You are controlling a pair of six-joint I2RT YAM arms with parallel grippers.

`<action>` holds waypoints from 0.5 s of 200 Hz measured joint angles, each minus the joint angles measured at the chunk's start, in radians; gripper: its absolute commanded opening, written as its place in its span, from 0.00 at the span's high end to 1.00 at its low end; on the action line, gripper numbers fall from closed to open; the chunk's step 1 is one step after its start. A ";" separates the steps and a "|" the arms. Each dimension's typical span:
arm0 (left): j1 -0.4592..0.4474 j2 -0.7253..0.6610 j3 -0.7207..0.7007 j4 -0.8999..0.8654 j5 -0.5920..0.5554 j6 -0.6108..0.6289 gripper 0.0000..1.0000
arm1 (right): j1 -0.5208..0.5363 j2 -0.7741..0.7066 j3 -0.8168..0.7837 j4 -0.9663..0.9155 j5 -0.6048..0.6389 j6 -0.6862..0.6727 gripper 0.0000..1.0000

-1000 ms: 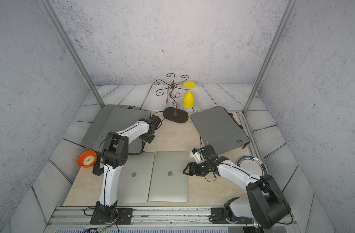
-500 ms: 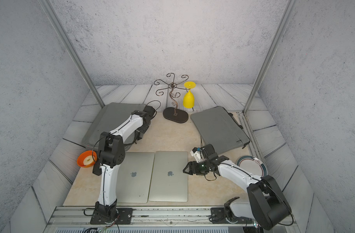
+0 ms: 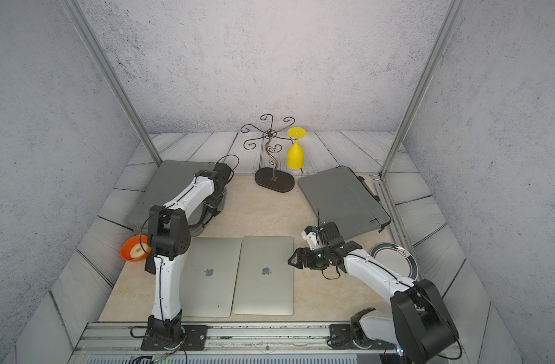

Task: Open the zippered laptop bag and take out the laptop
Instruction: Adjust the zippered laptop bag.

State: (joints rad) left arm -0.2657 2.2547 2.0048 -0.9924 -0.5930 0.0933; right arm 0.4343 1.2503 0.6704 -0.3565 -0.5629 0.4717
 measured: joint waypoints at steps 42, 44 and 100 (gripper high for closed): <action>-0.001 -0.028 0.013 -0.062 0.149 -0.056 0.41 | -0.097 -0.043 0.080 -0.077 0.083 -0.011 0.07; -0.001 -0.033 0.012 -0.064 0.162 -0.061 0.41 | -0.103 -0.044 0.085 -0.082 0.087 -0.013 0.07; -0.013 -0.387 -0.179 -0.009 0.644 -0.215 0.38 | -0.294 -0.060 0.177 -0.157 0.259 0.001 0.06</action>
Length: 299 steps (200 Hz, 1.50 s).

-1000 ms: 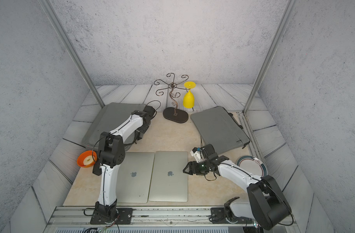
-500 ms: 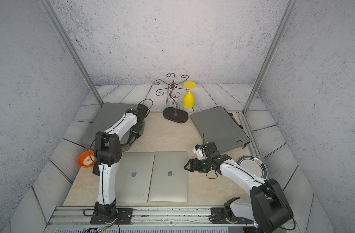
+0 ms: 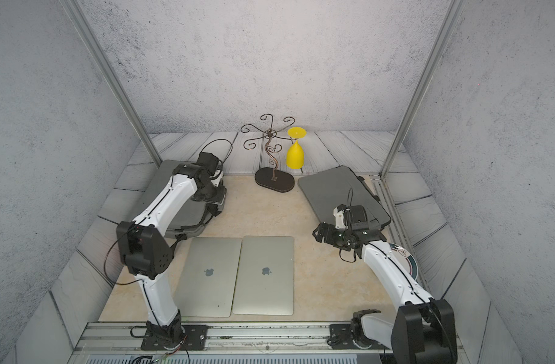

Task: Open the zippered laptop bag and take out the laptop
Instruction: Adjust the zippered laptop bag, then adjust the zippered laptop bag at the center of the board.

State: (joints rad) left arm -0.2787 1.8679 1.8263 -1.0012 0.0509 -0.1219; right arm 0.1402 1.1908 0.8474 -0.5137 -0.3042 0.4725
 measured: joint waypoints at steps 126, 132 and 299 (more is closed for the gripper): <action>-0.293 -0.138 -0.490 0.552 0.523 -0.610 0.34 | -0.257 0.258 0.179 -0.074 0.228 0.094 0.15; -0.300 -0.138 -0.495 0.579 0.532 -0.634 0.33 | -0.261 0.274 0.181 -0.072 0.229 0.101 0.16; -0.335 -0.140 -0.547 0.821 0.631 -0.874 0.04 | -0.283 0.613 0.282 0.031 0.147 0.269 0.73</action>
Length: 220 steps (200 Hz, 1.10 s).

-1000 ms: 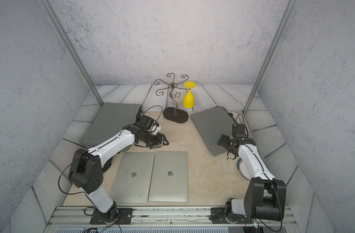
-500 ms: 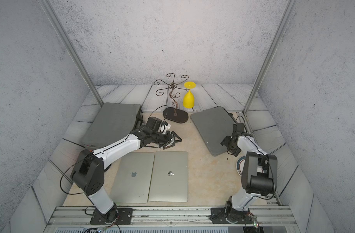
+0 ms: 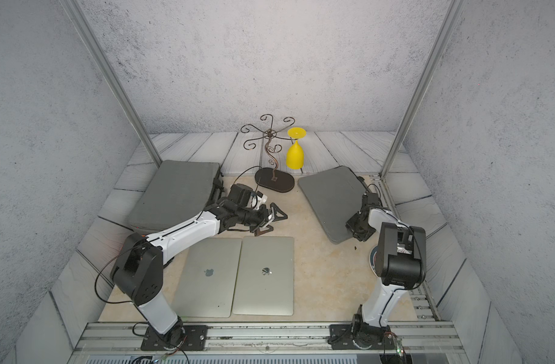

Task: Open the zippered laptop bag and take out the laptop
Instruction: Adjust the zippered laptop bag at the center of the board.

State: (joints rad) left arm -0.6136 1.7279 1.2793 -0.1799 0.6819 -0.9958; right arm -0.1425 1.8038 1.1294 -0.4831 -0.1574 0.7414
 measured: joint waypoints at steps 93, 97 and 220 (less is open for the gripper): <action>-0.014 0.010 -0.026 0.027 0.009 -0.054 0.15 | 0.089 -0.114 -0.077 0.043 -0.049 0.227 0.94; -0.018 0.015 -0.026 0.032 0.006 -0.058 0.16 | 0.097 -0.130 -0.089 0.048 -0.049 0.242 0.94; -0.100 0.124 -0.160 0.198 -0.064 -0.361 0.28 | 0.254 -0.378 -0.249 0.064 -0.077 0.511 0.95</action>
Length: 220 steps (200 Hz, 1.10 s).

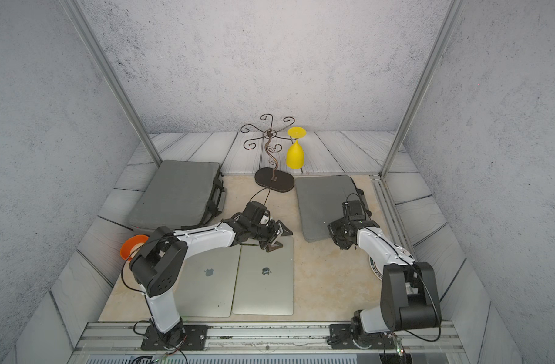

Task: Open the zippered laptop bag and take out the laptop
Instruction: Adjust the zippered laptop bag at the center of the board.

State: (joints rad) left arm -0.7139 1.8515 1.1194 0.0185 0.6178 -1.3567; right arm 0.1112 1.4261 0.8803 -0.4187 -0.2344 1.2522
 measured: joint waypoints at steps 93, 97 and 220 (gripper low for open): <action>-0.027 0.061 0.055 0.079 0.045 -0.099 0.32 | 0.098 -0.058 -0.101 0.037 -0.023 -0.009 0.95; -0.030 0.072 0.055 0.088 0.047 -0.107 0.32 | 0.098 -0.058 -0.101 0.038 -0.023 -0.010 0.95; -0.062 0.205 0.135 0.105 0.095 -0.174 0.86 | 0.106 -0.126 -0.146 0.058 -0.043 -0.054 0.96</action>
State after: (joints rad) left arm -0.7761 2.0567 1.2549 0.1234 0.7128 -1.5311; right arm 0.2176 1.3003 0.7345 -0.3603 -0.2775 1.1980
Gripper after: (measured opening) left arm 0.239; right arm 0.067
